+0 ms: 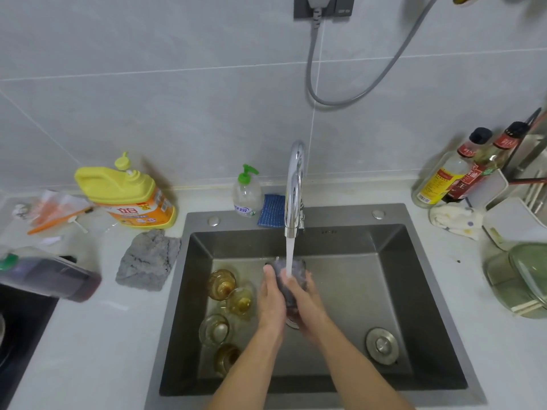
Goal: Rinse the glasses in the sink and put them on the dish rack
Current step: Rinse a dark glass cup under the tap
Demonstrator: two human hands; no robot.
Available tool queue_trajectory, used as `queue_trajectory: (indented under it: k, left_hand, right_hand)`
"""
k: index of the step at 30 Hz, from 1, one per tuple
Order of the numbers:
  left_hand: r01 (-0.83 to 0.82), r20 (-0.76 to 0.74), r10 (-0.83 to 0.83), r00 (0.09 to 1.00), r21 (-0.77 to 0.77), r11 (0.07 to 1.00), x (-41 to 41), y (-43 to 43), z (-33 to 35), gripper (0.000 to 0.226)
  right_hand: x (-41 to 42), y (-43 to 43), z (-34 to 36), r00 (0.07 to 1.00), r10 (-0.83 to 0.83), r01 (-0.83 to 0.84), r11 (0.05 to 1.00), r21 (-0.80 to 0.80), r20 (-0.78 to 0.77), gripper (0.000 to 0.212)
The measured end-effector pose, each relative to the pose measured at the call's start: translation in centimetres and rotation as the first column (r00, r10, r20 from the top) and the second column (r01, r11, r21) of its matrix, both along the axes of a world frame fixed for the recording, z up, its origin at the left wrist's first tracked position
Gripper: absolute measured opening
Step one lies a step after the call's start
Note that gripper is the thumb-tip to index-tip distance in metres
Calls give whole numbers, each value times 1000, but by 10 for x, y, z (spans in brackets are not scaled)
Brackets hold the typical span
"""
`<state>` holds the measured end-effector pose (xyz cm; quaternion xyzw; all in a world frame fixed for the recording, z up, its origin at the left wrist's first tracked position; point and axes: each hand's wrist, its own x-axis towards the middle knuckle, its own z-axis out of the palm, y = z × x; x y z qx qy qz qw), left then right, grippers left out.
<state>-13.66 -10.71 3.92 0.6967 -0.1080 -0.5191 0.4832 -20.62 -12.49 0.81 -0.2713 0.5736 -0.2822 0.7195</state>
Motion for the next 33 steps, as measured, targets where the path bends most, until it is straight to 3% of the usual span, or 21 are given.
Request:
queue_trajectory:
  k: [3, 4, 6, 8, 11, 13, 16, 20, 22, 25, 28, 30, 33]
  left_hand:
    - [49, 92, -51, 994, 24, 999, 1, -2, -5, 75]
    - [60, 89, -63, 994, 30, 998, -1, -2, 2, 65]
    - [52, 68, -55, 996, 43, 998, -3, -4, 9, 41]
    - [-13, 27, 13, 1000, 14, 1000, -3, -7, 6, 45]
    - [-58, 48, 59, 997, -15, 998, -6, -6, 7, 47]
    - [-56, 72, 60, 996, -62, 996, -7, -3, 8, 47]
    - [14, 148, 3, 989, -114, 993, -1, 3, 6, 79]
    - [134, 245, -96, 965, -143, 981, 17, 3, 5, 107]
    - [174, 256, -133, 957, -142, 975, 23, 3, 8, 112]
    - [186, 311, -142, 940, -117, 976, 28, 1, 3, 94]
    - [166, 262, -133, 956, -106, 980, 25, -6, 7, 78]
    - [231, 201, -209, 957, -92, 969, 22, -8, 9, 79]
    - [205, -34, -208, 978, -69, 976, 13, -9, 6, 95]
  right_hand:
    - [1, 6, -3, 981, 49, -79, 984, -159, -189, 94]
    - [-1, 6, -1, 972, 57, -104, 974, -201, -230, 90]
    - [-6, 5, 9, 971, 30, -92, 963, -252, -239, 64]
    - [-8, 2, 20, 989, -36, 1, 973, -231, -145, 44]
    - [-5, 3, 28, 974, -195, 197, 980, -6, 120, 54]
    - [2, 4, 33, 923, -286, 237, 950, 204, 259, 63]
    - [12, 1, 41, 891, -327, 210, 912, 352, 315, 65]
    - [21, -4, 36, 920, -327, 235, 900, 366, 214, 64]
    - [22, -8, 29, 945, -322, 283, 896, 341, 63, 56]
    - [16, -14, 25, 957, -118, 183, 955, 235, -265, 65]
    - [5, -18, 19, 856, 19, 56, 990, 129, -517, 59]
    - [2, -21, 9, 871, 25, 29, 994, 102, -490, 50]
    - [3, -21, 20, 956, -105, 135, 987, 91, -272, 49]
